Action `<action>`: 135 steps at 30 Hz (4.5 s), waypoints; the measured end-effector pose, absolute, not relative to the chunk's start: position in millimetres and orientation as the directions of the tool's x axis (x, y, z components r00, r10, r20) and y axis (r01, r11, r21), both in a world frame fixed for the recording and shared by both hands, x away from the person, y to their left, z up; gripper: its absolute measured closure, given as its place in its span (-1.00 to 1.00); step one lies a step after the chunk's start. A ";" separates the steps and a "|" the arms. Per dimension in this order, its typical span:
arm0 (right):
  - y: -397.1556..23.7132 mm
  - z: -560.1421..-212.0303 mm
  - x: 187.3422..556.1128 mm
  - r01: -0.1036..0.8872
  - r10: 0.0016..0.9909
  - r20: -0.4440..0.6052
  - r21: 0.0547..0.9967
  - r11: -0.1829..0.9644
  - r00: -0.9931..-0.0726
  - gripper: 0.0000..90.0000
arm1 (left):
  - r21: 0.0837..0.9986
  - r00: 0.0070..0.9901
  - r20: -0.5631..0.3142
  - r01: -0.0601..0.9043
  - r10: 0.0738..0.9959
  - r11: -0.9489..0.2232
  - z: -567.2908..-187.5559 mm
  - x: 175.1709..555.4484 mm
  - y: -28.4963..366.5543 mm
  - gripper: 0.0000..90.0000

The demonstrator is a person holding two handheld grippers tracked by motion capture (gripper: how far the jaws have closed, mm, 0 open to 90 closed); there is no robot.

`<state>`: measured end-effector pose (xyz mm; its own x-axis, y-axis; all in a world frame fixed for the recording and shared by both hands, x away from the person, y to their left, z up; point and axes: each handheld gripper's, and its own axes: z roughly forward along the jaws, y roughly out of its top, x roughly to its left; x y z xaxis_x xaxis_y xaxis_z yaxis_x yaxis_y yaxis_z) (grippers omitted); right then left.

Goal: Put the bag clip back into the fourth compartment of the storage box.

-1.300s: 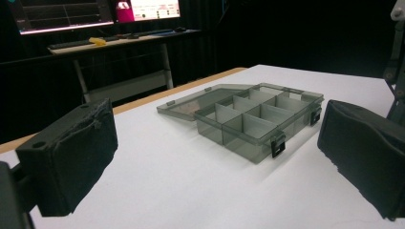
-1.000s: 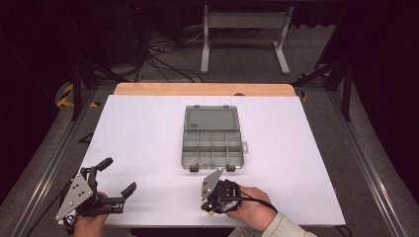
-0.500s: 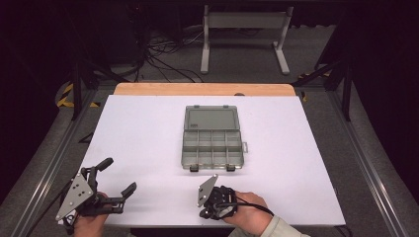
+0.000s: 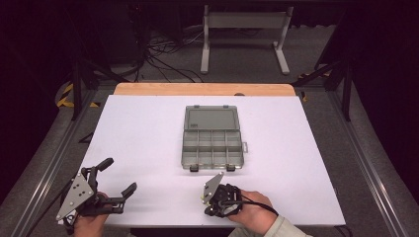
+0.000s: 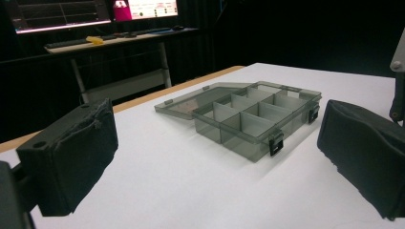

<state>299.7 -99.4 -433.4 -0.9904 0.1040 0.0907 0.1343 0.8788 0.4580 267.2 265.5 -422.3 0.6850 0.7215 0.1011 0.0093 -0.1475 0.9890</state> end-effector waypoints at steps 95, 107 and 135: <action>-105.7 -430.8 319.4 0.141 0.178 -0.034 0.471 0.871 -0.983 0.74 | 0.989 0.691 0.100 0.011 0.715 -0.149 -422.5 267.8 265.3 -0.98; -111.4 -407.7 320.4 0.140 0.191 -0.049 0.510 0.848 -0.980 0.74 | 0.989 0.691 0.101 0.011 0.716 -0.150 -422.4 267.6 265.3 -0.98; -133.6 -355.7 335.2 0.151 0.257 -0.093 0.605 0.782 -0.962 0.74 | 0.989 0.691 0.095 0.013 0.717 -0.144 -422.9 267.8 264.5 -0.98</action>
<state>335.2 -133.6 -355.7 -0.9619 0.2572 -0.0926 0.1508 0.7818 0.6051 267.8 264.5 -422.9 0.6907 0.7168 0.0955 0.0128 -0.1441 0.9895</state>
